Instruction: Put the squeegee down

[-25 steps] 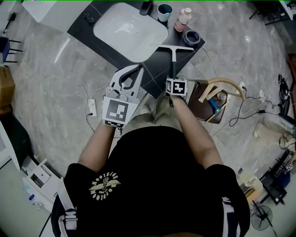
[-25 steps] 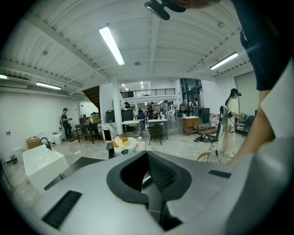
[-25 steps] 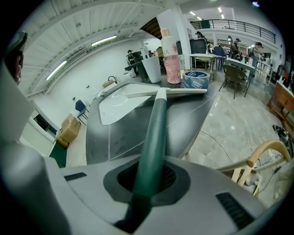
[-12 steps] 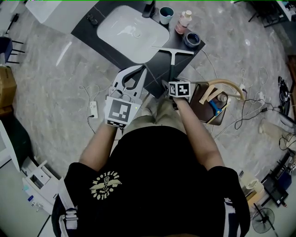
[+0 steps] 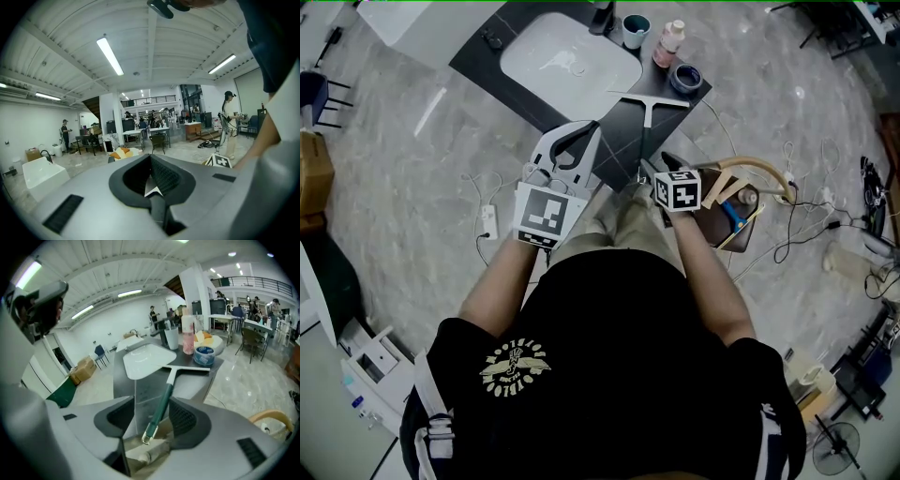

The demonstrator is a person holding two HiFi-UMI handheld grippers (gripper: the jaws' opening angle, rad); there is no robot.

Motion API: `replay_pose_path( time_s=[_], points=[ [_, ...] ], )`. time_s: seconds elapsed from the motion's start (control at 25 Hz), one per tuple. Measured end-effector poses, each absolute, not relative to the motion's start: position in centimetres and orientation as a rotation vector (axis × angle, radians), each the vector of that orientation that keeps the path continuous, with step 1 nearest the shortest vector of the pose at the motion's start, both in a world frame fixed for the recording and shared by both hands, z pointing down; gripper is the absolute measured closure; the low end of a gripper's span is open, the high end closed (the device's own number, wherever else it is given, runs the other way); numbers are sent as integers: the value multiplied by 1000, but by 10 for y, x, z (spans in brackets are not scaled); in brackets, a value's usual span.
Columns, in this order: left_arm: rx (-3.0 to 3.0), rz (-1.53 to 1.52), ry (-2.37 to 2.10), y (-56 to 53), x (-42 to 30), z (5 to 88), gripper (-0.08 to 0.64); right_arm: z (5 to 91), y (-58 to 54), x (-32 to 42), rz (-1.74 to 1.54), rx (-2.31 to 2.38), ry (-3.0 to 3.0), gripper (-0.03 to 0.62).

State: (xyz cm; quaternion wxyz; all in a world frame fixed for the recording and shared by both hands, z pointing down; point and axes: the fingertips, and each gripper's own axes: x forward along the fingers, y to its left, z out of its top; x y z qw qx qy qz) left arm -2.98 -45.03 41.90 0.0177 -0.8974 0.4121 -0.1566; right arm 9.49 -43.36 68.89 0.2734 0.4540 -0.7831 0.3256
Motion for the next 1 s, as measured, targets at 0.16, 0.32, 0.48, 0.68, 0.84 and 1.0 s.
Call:
replay_pose_path(
  time_s=[0.16,0.32,0.48,0.68,0.84,1.0],
  points=[
    [-2784,-469,1278,-449,-28,413,537,608,-440,103,767,1390,-2357,450],
    [-2777,-451,1267,-446,-23,406,537,533,-440,117,489,1507,-2465,540],
    [-2776,-437,1264,-441,-17,397,537,468,-435,121,243,1533,-2538,554],
    [-2763,-395,1266,-437,-13,383,537,410,-427,121,102,1524,-2600,563],
    [-2749,-355,1274,-432,-12,368,537,376,-419,124,2,1534,-2583,565],
    [-2744,-340,1291,-431,-12,361,537,362,-417,123,-55,1512,-2560,565]
  ],
)
